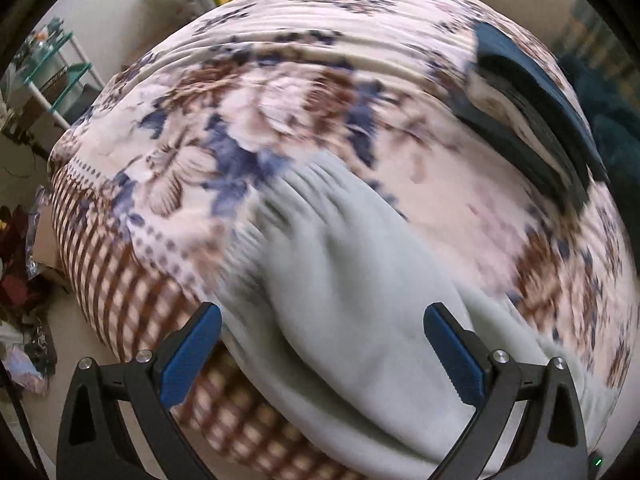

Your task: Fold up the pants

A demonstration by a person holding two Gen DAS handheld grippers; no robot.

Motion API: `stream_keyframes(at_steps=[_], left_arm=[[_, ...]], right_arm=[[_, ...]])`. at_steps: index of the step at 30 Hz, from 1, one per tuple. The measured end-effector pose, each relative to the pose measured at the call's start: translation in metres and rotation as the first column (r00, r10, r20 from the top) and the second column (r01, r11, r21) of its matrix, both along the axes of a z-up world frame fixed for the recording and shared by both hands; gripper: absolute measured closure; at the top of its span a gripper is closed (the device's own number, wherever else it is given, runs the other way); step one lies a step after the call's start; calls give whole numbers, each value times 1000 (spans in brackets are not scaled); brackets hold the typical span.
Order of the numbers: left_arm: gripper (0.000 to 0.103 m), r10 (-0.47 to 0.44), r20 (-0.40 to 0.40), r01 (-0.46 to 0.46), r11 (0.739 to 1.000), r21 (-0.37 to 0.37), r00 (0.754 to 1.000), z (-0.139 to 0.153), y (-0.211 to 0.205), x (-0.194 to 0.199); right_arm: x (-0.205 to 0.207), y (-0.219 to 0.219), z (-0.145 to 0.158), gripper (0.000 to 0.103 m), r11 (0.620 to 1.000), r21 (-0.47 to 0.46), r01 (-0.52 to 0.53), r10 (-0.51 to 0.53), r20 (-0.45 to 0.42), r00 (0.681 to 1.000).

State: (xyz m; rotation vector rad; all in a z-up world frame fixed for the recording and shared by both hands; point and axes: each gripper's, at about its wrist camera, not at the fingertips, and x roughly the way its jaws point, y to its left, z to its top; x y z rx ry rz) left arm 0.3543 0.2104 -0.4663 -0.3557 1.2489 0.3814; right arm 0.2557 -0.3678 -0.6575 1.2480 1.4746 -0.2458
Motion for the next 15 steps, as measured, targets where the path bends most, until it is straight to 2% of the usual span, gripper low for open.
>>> stream_keyframes(at_steps=[4, 5, 6, 7, 8, 9, 12, 15], left_arm=[[3, 22, 34, -20, 997, -76, 999, -14, 27, 19], [21, 31, 46, -26, 995, -100, 998, -18, 31, 22], [55, 36, 61, -28, 992, -127, 997, -21, 34, 24], [65, 35, 66, -25, 988, -154, 997, -26, 36, 27], [69, 34, 72, -22, 986, -166, 997, -27, 38, 27], [77, 35, 97, -18, 985, -169, 995, -23, 38, 22], [80, 42, 145, -17, 986, -167, 989, 4, 40, 0], [80, 87, 168, -57, 983, -175, 982, 34, 56, -43]], right_arm=[[5, 32, -27, 41, 997, 12, 81, -81, -6, 997], [6, 33, -33, 51, 994, -9, 105, -105, -3, 994], [4, 33, -35, 72, 992, -18, 124, -124, 3, 992], [3, 32, -37, 83, 989, -39, 146, -146, 1, 989], [1, 31, -38, 91, 986, -48, 157, -157, -2, 988], [1, 31, -38, 93, 984, -47, 171, -171, 4, 985], [0, 38, -13, 94, 988, -101, 120, -116, 45, 992], [3, 44, 18, 95, 988, -136, 69, -56, 95, 994]])
